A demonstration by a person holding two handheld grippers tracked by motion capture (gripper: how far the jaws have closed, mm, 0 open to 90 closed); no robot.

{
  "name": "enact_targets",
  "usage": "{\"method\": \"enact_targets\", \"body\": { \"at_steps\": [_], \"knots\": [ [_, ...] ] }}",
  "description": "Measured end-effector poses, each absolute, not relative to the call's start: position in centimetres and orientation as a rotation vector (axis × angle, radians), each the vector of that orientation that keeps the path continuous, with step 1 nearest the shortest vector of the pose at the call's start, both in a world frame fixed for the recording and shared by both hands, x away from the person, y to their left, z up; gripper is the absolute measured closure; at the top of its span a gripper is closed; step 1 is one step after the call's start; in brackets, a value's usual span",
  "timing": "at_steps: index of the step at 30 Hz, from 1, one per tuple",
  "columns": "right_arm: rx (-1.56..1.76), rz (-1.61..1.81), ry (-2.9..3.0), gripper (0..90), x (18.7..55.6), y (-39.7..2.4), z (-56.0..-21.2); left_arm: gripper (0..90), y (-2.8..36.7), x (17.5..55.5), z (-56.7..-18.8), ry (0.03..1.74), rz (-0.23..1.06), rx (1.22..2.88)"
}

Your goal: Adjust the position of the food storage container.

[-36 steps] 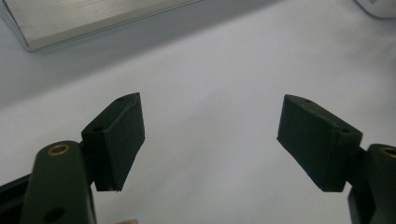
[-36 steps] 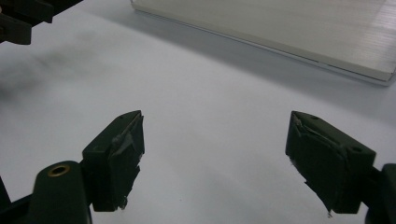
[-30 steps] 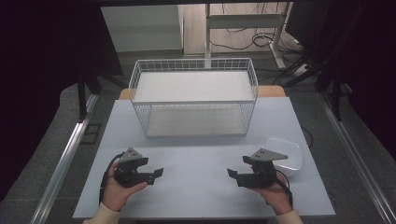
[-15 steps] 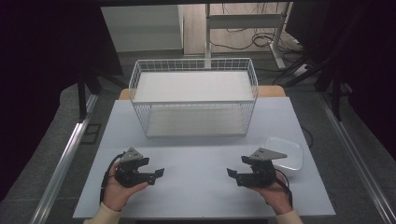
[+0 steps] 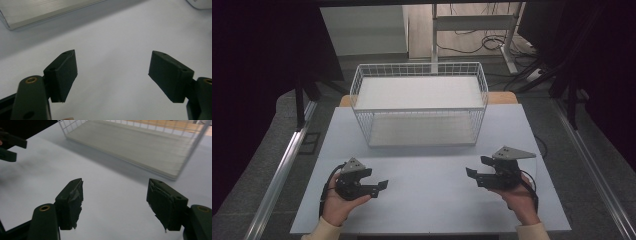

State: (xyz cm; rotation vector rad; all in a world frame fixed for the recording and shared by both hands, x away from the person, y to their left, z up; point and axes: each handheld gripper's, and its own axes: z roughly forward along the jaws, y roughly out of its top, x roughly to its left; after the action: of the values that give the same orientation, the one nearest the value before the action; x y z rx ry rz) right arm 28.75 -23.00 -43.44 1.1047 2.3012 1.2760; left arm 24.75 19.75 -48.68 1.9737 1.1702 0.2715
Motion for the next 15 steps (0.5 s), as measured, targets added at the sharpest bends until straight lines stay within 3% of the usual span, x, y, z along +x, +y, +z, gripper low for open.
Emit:
{"method": "enact_targets", "body": {
  "at_steps": [15],
  "knots": [
    [1.241,1.206,2.16,30.2,29.7,-27.8,-42.0,22.5,19.6,24.7,-48.7,1.168,0.27,1.974]
  ]
}}
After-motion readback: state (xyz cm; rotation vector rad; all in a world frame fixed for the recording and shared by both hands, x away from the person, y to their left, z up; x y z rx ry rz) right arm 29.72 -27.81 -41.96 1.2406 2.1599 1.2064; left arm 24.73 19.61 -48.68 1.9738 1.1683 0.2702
